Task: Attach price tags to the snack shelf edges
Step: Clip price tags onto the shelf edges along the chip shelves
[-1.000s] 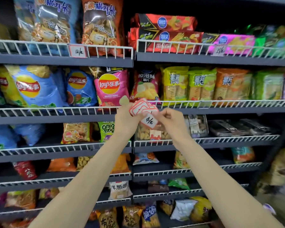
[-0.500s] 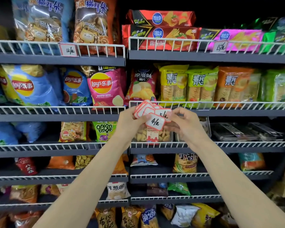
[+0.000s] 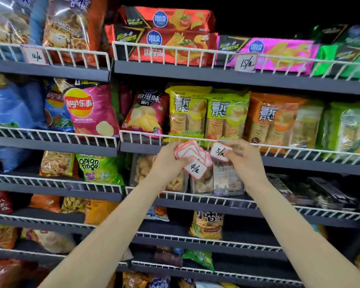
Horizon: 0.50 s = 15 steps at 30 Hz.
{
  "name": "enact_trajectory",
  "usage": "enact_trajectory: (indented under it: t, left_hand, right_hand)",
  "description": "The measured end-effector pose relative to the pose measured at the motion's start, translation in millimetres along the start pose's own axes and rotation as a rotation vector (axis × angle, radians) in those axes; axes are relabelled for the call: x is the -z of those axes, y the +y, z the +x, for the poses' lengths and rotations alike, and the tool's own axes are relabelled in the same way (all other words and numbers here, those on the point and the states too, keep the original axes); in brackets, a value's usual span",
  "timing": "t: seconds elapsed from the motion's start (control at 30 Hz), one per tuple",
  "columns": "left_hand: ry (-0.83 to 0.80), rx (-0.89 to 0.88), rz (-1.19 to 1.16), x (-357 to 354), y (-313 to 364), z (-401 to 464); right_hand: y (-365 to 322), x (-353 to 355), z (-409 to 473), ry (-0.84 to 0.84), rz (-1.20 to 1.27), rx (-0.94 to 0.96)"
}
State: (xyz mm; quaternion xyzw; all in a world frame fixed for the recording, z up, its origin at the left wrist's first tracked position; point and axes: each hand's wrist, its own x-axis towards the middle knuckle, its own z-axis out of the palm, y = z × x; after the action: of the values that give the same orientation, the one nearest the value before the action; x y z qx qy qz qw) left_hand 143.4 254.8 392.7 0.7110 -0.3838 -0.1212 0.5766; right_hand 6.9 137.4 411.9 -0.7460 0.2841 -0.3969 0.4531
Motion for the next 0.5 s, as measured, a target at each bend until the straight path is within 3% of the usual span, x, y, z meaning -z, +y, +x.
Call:
enact_trajectory:
  t: [0.3,0.5]
  left_hand:
    - [-0.23,0.028,0.245,-63.9,9.3,36.1]
    - [-0.239,0.046,0.164,-79.6,16.7,41.9]
  right_hand:
    - [28.1,28.6,48.4,0.089,-0.167,0.176]
    - [32.1,34.0,62.4,0.057,-0.316,0.33]
